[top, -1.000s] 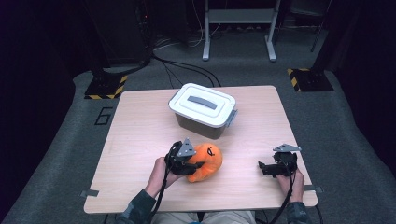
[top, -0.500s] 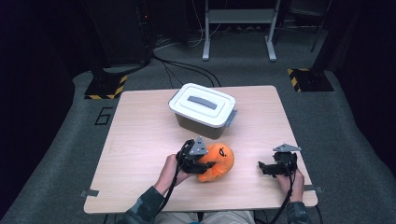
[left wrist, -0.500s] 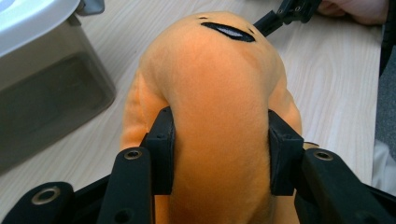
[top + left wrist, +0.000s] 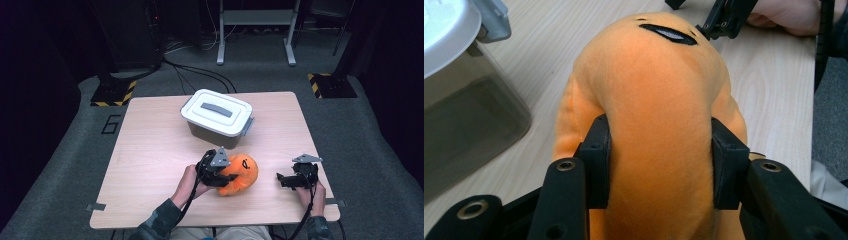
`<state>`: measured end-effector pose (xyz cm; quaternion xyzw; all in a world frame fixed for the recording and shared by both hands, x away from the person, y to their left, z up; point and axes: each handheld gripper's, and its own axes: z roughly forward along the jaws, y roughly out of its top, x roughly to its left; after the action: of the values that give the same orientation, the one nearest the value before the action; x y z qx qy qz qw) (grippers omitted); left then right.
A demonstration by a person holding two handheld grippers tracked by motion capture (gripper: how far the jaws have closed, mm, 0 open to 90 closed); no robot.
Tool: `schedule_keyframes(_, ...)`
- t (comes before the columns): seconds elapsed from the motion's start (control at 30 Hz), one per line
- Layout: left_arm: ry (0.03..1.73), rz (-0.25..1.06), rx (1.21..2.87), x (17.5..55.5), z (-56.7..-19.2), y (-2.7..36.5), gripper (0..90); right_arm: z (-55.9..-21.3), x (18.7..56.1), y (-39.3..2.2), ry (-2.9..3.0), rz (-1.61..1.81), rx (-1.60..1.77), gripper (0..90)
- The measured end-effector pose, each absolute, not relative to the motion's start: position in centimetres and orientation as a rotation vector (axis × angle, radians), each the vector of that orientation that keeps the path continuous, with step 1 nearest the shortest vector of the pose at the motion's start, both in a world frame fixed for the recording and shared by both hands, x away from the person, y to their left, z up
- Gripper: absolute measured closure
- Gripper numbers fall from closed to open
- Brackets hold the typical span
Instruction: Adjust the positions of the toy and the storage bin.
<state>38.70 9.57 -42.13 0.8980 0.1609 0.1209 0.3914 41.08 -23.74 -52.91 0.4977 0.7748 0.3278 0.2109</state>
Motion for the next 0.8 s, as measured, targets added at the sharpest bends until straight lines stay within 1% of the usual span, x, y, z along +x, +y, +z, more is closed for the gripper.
schedule_keyframes(0.5, 0.353, 0.284, 2.303, 38.5, -42.1, 7.3, 54.1, -52.9, 41.1, -23.7, 2.153, 0.913, 1.382, 0.1)
schedule_keyframes(0.8, 0.348, 0.272, 2.299, 38.9, -42.0, 6.1, 54.1, -52.9, 41.1, -23.7, 2.154, 0.913, 1.381, 0.1)
